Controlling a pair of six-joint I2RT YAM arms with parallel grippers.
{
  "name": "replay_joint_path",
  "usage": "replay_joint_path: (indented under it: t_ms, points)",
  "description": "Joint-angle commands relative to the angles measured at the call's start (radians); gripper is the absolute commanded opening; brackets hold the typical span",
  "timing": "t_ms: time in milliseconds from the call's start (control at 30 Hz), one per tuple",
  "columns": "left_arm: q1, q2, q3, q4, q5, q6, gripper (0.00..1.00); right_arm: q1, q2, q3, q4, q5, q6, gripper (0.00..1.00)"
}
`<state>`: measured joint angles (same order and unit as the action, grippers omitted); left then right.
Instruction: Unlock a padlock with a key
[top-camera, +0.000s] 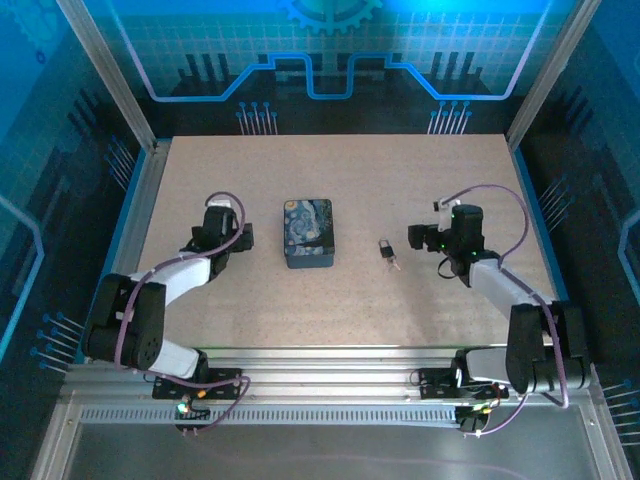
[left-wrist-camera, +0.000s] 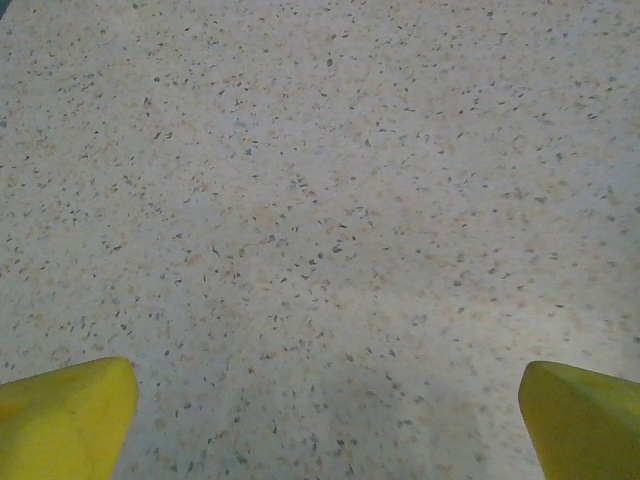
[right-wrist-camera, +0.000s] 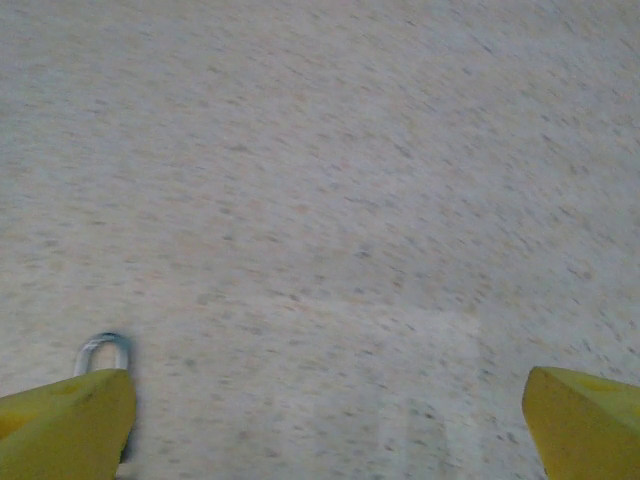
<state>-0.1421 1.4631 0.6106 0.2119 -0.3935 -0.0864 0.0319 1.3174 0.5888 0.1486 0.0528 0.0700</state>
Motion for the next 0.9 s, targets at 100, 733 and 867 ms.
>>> replay_joint_path:
  t_ms: [100,733,867]
  points:
    - [0.036,0.043,-0.139,0.523,0.037,0.119,0.99,-0.063,0.058,-0.097,0.362,-0.036,0.009,1.0]
    - [0.086,0.092,-0.245,0.752,0.098,0.077,0.99,0.008,0.187,-0.158,0.607,-0.053,-0.08,1.0]
    - [0.096,0.091,-0.239,0.739,0.123,0.071,0.99,0.018,0.187,-0.155,0.603,-0.029,-0.084,1.0]
